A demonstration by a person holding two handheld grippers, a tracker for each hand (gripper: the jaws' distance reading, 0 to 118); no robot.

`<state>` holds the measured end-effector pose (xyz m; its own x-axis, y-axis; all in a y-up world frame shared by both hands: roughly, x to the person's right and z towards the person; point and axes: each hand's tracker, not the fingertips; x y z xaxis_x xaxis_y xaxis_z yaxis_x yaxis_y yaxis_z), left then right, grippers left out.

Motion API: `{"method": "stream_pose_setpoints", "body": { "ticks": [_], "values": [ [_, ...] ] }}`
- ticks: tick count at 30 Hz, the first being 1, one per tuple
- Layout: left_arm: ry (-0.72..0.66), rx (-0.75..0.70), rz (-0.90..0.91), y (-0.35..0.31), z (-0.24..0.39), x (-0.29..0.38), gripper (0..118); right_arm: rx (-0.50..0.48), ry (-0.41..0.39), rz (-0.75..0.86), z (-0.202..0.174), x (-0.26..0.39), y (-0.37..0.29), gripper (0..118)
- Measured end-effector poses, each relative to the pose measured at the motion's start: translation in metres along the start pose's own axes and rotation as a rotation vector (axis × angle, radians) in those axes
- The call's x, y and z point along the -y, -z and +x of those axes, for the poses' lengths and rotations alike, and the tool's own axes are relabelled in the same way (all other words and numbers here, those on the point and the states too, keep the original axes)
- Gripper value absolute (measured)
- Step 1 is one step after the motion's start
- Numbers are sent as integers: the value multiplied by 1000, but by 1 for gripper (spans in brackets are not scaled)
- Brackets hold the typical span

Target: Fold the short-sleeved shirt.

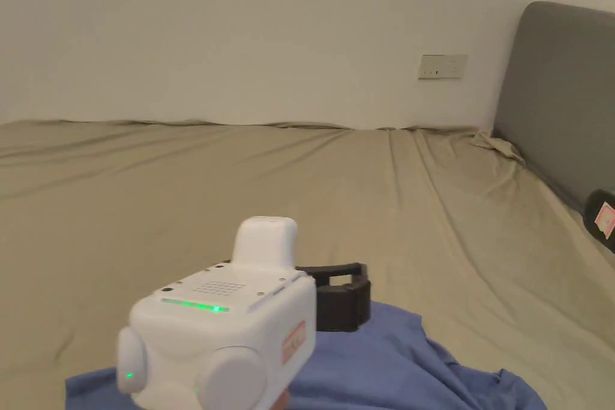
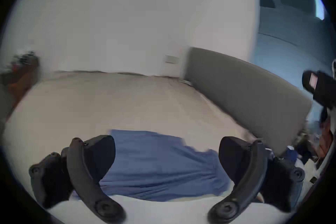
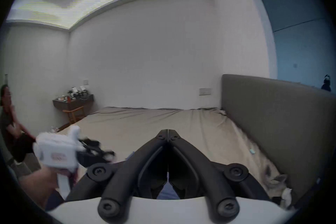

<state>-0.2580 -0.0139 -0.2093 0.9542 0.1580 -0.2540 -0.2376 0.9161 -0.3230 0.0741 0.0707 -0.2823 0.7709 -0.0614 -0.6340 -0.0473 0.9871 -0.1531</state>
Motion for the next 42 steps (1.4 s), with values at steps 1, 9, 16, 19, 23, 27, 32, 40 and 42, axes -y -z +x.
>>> {"method": "stream_pose_setpoints", "body": {
  "ticks": [1,9,16,19,23,27,32,40,42],
  "values": [
    [7,-114,-10,-19,-22,4,112,-32,3,-15,-6,7,7,2],
    [-228,-327,-217,-82,-134,86,0,-204,49,-170,-61,64,50,2],
    [-225,-349,-273,-73,-149,108,0,-230,1,-193,-72,64,57,2],
    [-235,-324,-302,-60,-150,114,0,-217,-1,-197,-68,66,61,2],
    [-198,-316,-310,-28,-164,119,0,-212,13,-220,-63,73,69,2],
    [-25,-458,-350,43,-207,134,118,-195,4,-255,-64,76,77,2],
    [-117,-505,-524,127,-267,148,118,-169,5,-317,-52,90,89,2],
    [-69,-601,-564,153,-254,173,116,-18,-30,-472,-8,127,116,2],
    [-102,-436,-516,145,-241,163,54,30,-35,-497,21,143,121,2]
  ]
}}
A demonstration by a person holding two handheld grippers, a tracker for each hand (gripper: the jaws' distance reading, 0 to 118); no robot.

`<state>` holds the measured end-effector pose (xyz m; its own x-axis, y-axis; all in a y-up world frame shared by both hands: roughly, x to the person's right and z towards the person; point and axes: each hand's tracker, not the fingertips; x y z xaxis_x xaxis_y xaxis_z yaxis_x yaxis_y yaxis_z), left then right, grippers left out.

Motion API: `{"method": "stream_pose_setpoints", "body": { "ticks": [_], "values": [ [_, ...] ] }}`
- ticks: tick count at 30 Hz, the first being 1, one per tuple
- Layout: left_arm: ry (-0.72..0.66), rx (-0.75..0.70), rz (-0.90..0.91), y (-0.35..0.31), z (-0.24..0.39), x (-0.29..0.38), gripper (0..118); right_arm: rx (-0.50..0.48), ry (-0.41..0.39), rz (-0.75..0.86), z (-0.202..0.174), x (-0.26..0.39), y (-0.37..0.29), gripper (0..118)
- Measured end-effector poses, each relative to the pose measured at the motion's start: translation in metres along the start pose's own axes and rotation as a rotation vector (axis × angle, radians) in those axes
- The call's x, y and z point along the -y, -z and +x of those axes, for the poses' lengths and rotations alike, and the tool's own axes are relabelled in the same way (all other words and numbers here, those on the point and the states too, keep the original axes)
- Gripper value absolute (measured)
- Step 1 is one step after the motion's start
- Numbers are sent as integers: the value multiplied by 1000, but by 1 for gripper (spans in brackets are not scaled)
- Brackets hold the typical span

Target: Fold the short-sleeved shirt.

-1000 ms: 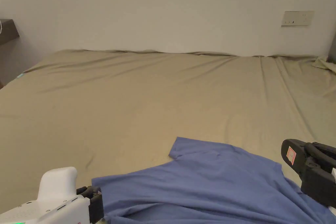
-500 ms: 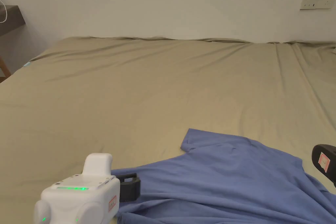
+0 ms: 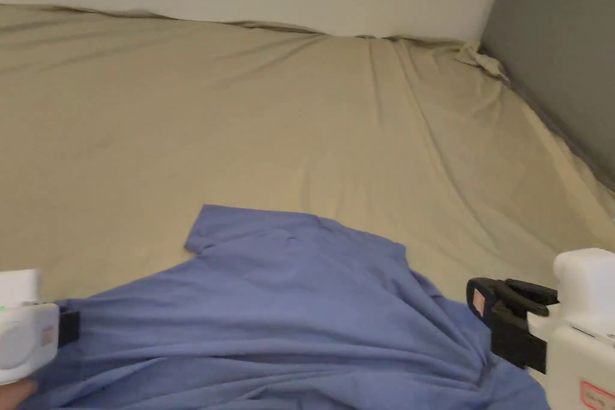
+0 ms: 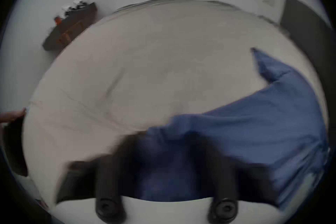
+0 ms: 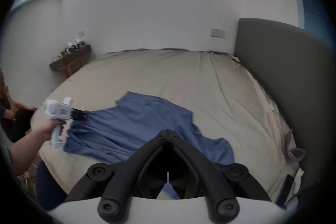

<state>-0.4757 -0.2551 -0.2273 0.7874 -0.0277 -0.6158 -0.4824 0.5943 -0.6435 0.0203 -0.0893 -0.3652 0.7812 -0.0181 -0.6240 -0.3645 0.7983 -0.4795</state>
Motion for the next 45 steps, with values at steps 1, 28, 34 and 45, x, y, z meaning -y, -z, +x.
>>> {"method": "stream_pose_setpoints", "body": {
  "ticks": [1,28,34,45],
  "values": [
    [-18,4,6,-10,13,-3,2,18,19,-24,13,2,6,2],
    [-632,525,215,-107,5,-18,2,-15,-38,-226,62,3,79,5],
    [-628,507,485,-181,-57,-118,2,229,-307,118,44,-125,13,5],
    [-561,273,631,-257,-120,-258,2,319,-299,282,40,-294,-3,5]
  ]
}}
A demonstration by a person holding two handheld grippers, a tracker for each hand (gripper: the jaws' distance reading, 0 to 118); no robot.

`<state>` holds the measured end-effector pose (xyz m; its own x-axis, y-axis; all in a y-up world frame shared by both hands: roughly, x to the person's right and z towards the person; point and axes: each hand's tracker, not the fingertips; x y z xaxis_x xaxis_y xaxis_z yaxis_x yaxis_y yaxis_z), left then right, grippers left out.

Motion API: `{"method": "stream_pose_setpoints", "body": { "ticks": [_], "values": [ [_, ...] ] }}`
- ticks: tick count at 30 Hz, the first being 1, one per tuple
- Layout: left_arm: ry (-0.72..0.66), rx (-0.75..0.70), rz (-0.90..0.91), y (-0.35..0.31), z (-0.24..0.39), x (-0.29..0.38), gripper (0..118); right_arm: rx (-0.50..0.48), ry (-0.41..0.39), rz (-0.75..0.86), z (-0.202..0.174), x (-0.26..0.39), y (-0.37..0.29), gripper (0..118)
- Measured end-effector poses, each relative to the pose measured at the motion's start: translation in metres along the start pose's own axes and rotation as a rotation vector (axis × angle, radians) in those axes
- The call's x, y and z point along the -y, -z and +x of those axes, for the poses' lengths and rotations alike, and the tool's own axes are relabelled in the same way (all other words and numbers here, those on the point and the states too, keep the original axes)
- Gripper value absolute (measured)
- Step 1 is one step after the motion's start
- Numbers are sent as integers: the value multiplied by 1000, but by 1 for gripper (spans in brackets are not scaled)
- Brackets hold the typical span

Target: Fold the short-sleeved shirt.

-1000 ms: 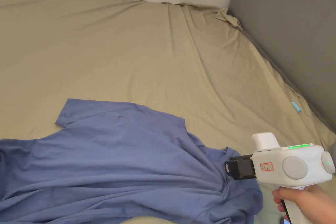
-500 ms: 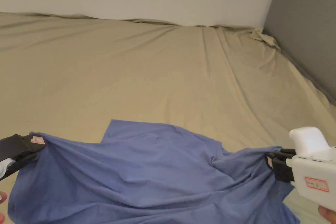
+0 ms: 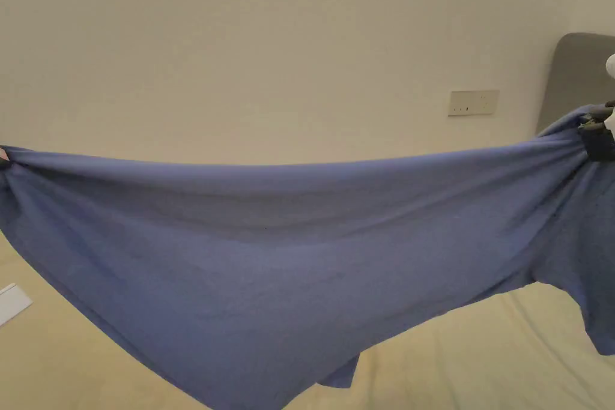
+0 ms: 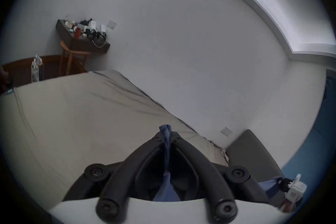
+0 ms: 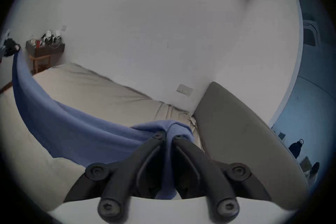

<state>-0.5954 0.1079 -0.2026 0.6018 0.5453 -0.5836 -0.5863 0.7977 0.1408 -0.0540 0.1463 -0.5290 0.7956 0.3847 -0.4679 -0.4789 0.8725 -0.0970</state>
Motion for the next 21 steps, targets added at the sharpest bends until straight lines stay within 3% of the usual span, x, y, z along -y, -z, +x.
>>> {"method": "stream_pose_setpoints", "body": {
  "ticks": [3,6,8,12,16,21],
  "values": [
    [15,1,3,9,20,-21,2,27,55,6,15,-36,21,5],
    [4,4,-12,29,34,-34,2,-1,173,-39,30,-68,50,5],
    [24,-17,-15,46,41,-38,2,-31,212,-90,35,-83,68,5],
    [35,-22,-18,78,43,-42,2,-11,159,-125,33,-94,95,5],
    [180,-88,-85,116,43,-24,2,-19,149,-148,18,-87,118,5],
    [85,-112,-147,141,18,22,2,-53,146,-217,-12,-35,146,5]
  ]
}}
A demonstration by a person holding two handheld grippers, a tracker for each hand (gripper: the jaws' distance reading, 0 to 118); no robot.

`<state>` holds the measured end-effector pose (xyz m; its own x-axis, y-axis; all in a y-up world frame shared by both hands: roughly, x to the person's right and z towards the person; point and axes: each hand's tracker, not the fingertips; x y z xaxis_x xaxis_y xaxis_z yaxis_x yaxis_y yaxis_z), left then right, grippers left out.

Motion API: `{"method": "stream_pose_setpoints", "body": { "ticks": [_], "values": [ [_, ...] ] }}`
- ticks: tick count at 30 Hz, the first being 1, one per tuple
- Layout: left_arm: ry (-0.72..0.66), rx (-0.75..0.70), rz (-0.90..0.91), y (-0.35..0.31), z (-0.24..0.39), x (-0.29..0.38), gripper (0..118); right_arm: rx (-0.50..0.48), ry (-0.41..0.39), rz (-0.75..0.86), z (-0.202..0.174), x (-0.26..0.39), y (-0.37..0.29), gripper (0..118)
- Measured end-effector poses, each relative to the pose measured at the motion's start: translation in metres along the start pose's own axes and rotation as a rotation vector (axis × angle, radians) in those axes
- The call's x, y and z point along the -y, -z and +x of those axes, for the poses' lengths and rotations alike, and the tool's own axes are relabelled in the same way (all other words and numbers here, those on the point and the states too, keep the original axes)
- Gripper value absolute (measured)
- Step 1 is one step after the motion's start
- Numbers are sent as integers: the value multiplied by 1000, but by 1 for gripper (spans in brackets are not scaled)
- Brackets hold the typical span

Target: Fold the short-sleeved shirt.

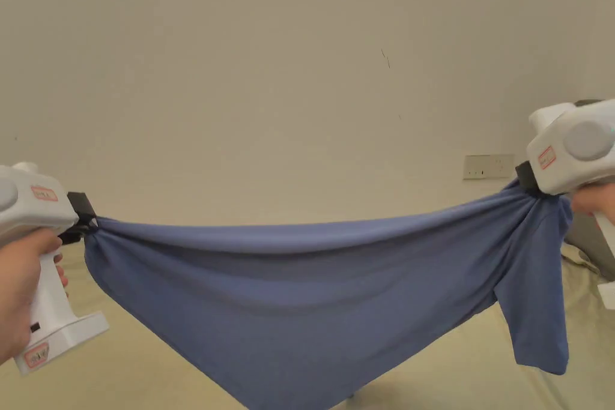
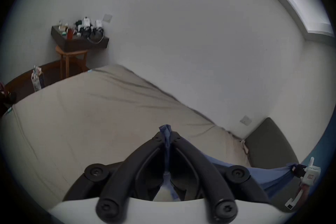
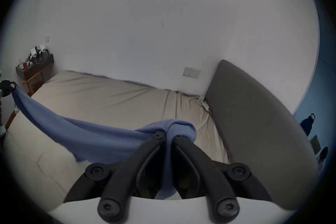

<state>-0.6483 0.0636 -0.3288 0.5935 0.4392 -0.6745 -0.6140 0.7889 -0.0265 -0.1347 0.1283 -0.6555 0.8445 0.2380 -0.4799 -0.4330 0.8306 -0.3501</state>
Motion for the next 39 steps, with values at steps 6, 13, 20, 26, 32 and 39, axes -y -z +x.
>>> {"method": "stream_pose_setpoints", "body": {
  "ticks": [6,13,20,26,32,39],
  "values": [
    [31,-74,-175,22,-37,86,2,-57,48,-131,-22,108,39,5],
    [98,-83,-358,3,-89,187,2,-163,124,-245,-38,233,53,5],
    [89,-22,-404,-51,-154,240,2,-193,-2,-185,-49,318,-14,5],
    [24,-4,-428,-102,-196,247,2,-196,8,-167,-38,366,-85,5],
    [129,18,-513,-135,-221,265,2,-240,-36,-286,-42,417,-128,5],
    [207,-99,-634,-141,-245,304,2,-231,-8,-480,-52,466,-112,5]
  ]
}}
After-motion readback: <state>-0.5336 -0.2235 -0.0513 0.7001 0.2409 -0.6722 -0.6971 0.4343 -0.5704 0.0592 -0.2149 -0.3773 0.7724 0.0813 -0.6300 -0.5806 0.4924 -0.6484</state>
